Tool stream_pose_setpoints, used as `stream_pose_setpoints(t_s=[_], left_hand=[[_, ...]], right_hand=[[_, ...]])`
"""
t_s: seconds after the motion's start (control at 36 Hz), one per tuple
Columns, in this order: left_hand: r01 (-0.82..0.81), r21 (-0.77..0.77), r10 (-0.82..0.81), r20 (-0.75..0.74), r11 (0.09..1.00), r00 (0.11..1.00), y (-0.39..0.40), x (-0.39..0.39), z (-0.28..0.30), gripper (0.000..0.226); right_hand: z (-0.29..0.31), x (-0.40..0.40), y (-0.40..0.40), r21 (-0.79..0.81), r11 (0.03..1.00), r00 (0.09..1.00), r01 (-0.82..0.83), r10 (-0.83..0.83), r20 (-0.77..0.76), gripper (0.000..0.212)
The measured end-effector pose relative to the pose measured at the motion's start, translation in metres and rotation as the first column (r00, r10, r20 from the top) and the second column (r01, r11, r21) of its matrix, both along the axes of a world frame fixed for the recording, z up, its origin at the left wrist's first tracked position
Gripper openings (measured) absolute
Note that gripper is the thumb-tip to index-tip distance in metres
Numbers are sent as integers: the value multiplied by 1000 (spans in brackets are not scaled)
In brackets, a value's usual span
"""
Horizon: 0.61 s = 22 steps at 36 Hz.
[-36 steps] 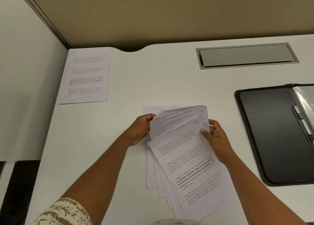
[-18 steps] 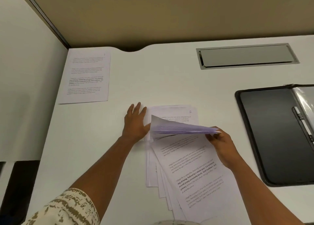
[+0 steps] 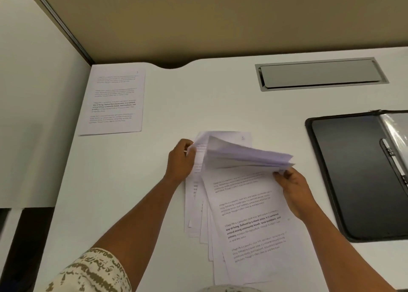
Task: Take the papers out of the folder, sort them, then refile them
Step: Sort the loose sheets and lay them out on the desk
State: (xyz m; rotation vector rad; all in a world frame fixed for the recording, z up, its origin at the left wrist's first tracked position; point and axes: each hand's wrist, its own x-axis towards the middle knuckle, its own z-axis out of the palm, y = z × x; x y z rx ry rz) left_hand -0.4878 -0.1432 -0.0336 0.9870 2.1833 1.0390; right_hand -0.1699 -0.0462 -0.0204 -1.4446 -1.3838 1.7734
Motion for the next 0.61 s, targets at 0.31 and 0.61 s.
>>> stream_pose_setpoints(t_s=[0.31,0.61], left_hand=[[-443,110,424,164,890,891,-11,-28,25,19],[-620,90,588,238,780,773,-54,-86,38,30]], right_hand=[[-7,-6,13,34,991,959,127,-131,249,20],[6,-20,18,185,980,859,75,-157,488,28]])
